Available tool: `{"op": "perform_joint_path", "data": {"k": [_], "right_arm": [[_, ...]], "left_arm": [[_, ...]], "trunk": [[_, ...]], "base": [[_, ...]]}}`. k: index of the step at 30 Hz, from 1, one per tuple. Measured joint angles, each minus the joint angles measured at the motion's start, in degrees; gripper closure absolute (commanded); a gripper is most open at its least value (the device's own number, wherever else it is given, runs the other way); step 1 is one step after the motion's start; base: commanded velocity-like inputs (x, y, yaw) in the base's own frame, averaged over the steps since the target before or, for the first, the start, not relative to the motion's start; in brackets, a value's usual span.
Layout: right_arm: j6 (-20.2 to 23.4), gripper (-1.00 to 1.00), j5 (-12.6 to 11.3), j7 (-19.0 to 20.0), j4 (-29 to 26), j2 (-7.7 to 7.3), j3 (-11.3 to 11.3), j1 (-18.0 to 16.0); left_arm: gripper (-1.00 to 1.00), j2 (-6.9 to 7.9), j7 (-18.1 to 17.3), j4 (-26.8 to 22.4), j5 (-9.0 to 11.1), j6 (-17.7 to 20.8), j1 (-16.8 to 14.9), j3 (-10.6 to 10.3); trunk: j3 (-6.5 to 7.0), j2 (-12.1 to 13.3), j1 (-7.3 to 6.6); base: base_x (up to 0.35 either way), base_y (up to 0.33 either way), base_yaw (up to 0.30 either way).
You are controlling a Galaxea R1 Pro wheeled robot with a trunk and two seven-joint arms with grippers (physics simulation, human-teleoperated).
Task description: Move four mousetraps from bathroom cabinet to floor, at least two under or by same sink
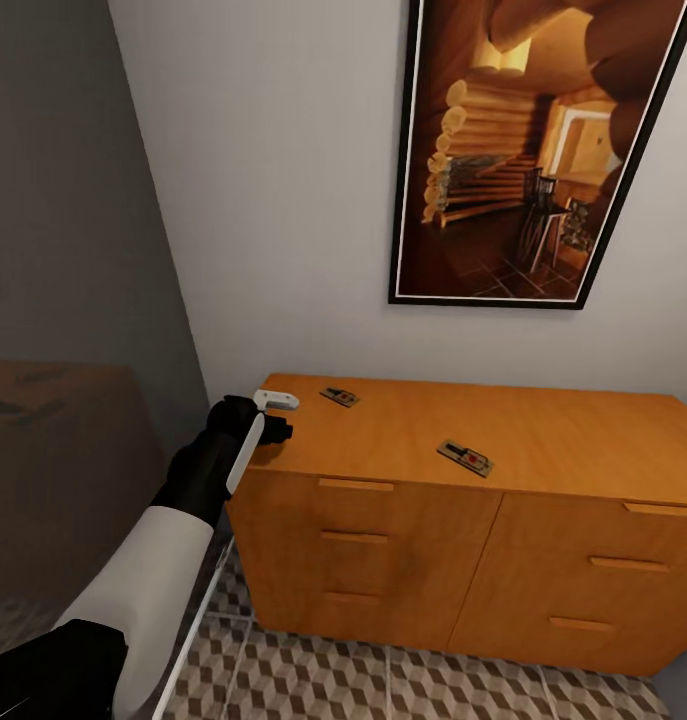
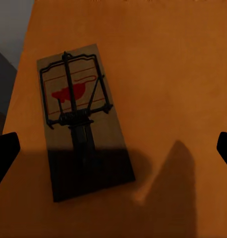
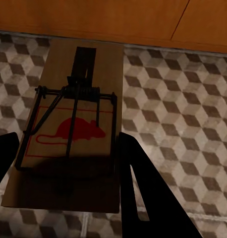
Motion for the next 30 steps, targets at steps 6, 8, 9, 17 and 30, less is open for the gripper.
{"op": "perform_joint_path", "data": {"k": [6,8,9,17,30], "right_arm": [[0.00,1.00,0.00,0.00,-0.02,-0.09,0.00,0.00],[0.00,1.00,0.00,0.00,-0.02,-0.09,0.00,0.00],[0.00,1.00,0.02,0.00,-0.02,-0.09,0.00,0.00],[0.00,1.00,0.00,0.00,-0.02,-0.10,0.00,0.00],[0.00,1.00,0.00,0.00,-0.02,-0.10,0.00,0.00]], "left_arm": [[-1.00,0.00,-0.05,0.06,0.63,0.00,0.00,0.00],[-1.00,0.00,-0.13,0.07,1.46,0.01,0.00,0.03],[-1.00,0.00,-0.16,0.07,1.87,0.01,0.00,0.04],[-1.00,1.64,-0.36,0.01,8.85,-0.01,0.00,0.16],[-1.00,2.59,-0.35,-0.22,13.01,-0.04,0.00,0.17]], "trunk": [[0.00,0.00,0.00],[0.00,0.00,0.00],[0.00,0.00,0.00],[0.00,0.00,0.00],[0.00,0.00,0.00]], "base": [[0.000,0.000,0.000],[0.000,0.000,0.000],[0.000,0.000,0.000],[0.000,0.000,0.000],[0.000,0.000,0.000]]}}
